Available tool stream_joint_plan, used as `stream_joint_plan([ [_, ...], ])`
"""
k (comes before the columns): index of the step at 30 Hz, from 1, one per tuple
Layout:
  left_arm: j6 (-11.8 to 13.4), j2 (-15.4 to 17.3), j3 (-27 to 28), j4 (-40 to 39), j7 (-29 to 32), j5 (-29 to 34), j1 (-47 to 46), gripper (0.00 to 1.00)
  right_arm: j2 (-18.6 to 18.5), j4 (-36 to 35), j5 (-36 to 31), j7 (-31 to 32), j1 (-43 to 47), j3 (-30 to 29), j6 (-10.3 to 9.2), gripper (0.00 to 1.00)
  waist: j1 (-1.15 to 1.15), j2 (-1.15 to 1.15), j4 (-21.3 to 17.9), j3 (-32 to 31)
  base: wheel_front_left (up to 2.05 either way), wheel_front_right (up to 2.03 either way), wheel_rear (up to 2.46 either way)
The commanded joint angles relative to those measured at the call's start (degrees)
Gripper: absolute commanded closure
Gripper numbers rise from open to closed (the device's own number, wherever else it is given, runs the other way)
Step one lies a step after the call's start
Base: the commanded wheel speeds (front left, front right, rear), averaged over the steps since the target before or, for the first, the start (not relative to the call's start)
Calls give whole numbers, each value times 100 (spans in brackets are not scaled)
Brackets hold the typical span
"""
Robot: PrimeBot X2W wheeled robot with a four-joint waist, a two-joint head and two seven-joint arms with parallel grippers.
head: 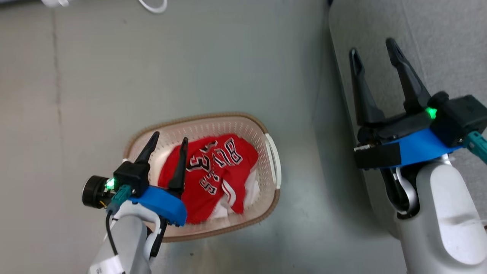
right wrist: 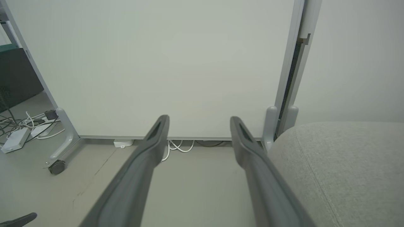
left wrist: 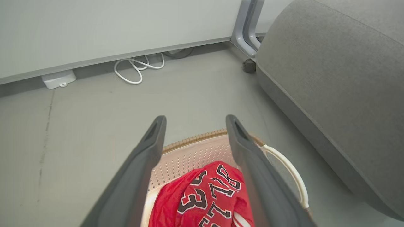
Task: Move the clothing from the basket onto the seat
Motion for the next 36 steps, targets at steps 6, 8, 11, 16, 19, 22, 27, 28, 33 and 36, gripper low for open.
stream_joint_plan([
  [6, -9, 308, -516, 951, 20, -197, -770, 0, 10, 93, 214, -236, -527, 302, 1, 0, -2, 0, -747, 1386, 0, 0, 0],
  [8, -9, 411, -679, 1194, 88, -264, -944, 0, 10, 143, 291, -318, -618, 398, 2, 0, -2, 0, -854, 1536, 0, 0, 0],
  [11, -9, 544, -917, 1513, 256, -449, -1169, 0, 10, 249, 402, -448, -711, 535, 1, 0, -2, 0, -1001, 1713, 0, 0, 0],
  [16, -9, 743, -1258, 1883, 691, -869, -1424, 0, 11, 432, 564, -611, -852, 742, 1, 0, -2, 0, -1219, 1892, 0, 0, 0],
  [19, -9, 859, -1348, 2033, 828, -1049, -1510, 0, 11, 529, 639, -703, -910, 841, 1, 0, -2, 0, -1331, 1951, 0, 0, 0],
  [22, -9, 951, -1378, 2156, 917, -1159, -1581, 0, 11, 601, 734, -763, -971, 939, 1, 0, -2, 0, -1450, 2021, 0, 0, 0],
  [27, -9, 1035, -1389, 2339, 973, -1276, -1658, 0, 10, 691, 853, -843, -993, 1054, 2, 0, -2, 0, -1589, 2086, 0, 0, 0],
  [28, -9, 1035, -1387, 2383, 996, -1300, -1667, 0, 11, 710, 862, -856, -999, 1071, 1, 0, -2, 0, -1608, 2096, 0, 0, 0],
  [33, 5, 968, -1337, 2529, 1106, -1409, -1741, 0, 10, 760, 935, -904, -1017, 1119, 2, 0, -2, 0, -1670, 2122, 0, 0, 0],
  [36, 118, 925, -1279, 2663, 1236, -1510, -1758, 0, 10, 779, 973, -905, -1021, 1153, 1, 0, -2, 0, -1709, 2139, 0, 0, 0],
])
